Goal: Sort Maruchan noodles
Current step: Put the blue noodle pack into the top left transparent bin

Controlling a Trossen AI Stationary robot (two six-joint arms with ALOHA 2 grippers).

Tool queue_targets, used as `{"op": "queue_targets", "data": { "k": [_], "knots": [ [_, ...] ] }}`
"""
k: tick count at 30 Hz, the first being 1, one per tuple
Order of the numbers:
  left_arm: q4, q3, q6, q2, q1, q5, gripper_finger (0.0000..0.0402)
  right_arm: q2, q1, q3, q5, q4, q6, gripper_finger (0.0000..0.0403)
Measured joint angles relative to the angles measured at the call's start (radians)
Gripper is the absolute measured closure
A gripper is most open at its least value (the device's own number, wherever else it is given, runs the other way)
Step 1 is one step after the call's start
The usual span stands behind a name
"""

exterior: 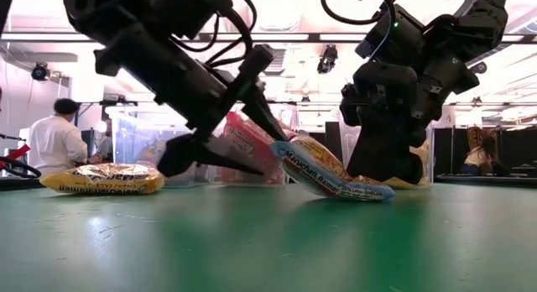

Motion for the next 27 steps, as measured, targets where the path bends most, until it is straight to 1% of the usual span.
{"op": "queue_targets", "data": {
  "k": [10, 13, 18, 23, 27],
  "knots": [
    [0.169, 0.001, 0.041, 0.062, 0.008, -0.008, 0.0192, 0.042, 0.008, -0.002, 0.003, 0.003, -0.001, 0.0262],
    [0.177, 0.001, 0.047, 0.062, 0.008, -0.008, 0.0192, 0.042, 0.008, -0.002, 0.003, 0.003, -0.003, 0.0262],
    [0.186, 0.001, 0.1, 0.05, 0.008, -0.006, 0.0192, 0.042, 0.008, -0.003, 0.003, 0.003, -0.008, 0.0262],
    [0.198, 0.002, 0.175, 0.044, 0.008, 0.023, 0.0192, 0.042, 0.008, -0.005, -0.001, 0.003, -0.01, 0.0262],
    [0.213, 0.002, 0.187, 0.04, 0.007, 0.045, 0.0192, 0.042, 0.008, -0.005, -0.004, 0.003, -0.011, 0.0262]
  ]
}}
